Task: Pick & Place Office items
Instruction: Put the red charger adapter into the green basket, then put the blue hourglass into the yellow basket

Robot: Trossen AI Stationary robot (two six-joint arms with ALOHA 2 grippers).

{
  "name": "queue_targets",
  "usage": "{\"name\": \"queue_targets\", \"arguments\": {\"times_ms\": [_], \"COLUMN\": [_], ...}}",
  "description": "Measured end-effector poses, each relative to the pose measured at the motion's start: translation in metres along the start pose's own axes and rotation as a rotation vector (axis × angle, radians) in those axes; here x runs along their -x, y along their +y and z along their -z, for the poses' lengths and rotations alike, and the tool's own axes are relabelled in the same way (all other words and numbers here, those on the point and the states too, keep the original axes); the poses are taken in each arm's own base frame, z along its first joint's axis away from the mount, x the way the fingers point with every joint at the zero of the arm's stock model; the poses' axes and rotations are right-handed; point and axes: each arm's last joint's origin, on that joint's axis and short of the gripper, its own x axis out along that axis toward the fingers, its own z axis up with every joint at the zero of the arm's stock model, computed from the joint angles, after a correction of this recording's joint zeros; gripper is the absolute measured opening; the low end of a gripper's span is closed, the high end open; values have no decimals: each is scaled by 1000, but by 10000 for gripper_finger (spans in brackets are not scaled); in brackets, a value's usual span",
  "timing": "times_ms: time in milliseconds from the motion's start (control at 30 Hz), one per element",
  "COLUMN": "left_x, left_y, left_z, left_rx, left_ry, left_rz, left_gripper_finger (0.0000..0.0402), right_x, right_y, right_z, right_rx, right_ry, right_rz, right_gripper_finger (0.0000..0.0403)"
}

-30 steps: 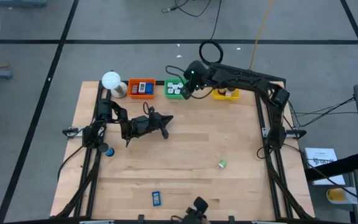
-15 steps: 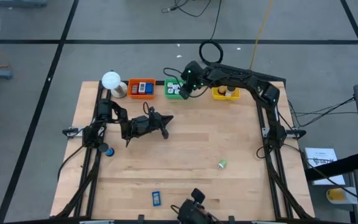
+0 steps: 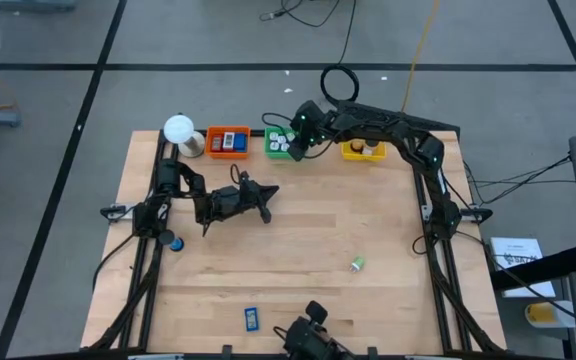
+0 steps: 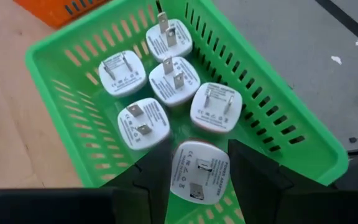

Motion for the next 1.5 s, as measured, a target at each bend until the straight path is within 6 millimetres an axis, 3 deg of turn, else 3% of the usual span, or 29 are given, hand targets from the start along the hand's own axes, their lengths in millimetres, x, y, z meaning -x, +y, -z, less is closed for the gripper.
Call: {"name": "queue_targets", "arguments": {"times_ms": [700, 833, 1000, 1133, 1267, 1500], "left_x": [0, 0, 0, 0, 0, -6], "left_y": [0, 0, 0, 0, -1, -5], "left_z": [0, 1, 2, 2, 2, 1], "left_rx": [-4, -7, -7, 2, 15, 15], "left_ry": [0, 13, 22, 21, 23, 33], "left_rz": [0, -1, -2, -2, 43, 60], "left_gripper_finger": [19, 19, 19, 19, 19, 19], "right_x": [3, 32, 77, 93, 99, 115], "right_y": [1, 4, 20, 42, 62, 83], "right_z": [-6, -23, -34, -16, 19, 86], "right_rx": [-15, 6, 67, 128, 166, 119], "right_ry": [-46, -131, -205, -236, -293, -413], "right_rz": [7, 5, -12, -55, -100, -183], "right_gripper_finger": [182, 173, 124, 65, 11, 16]}}
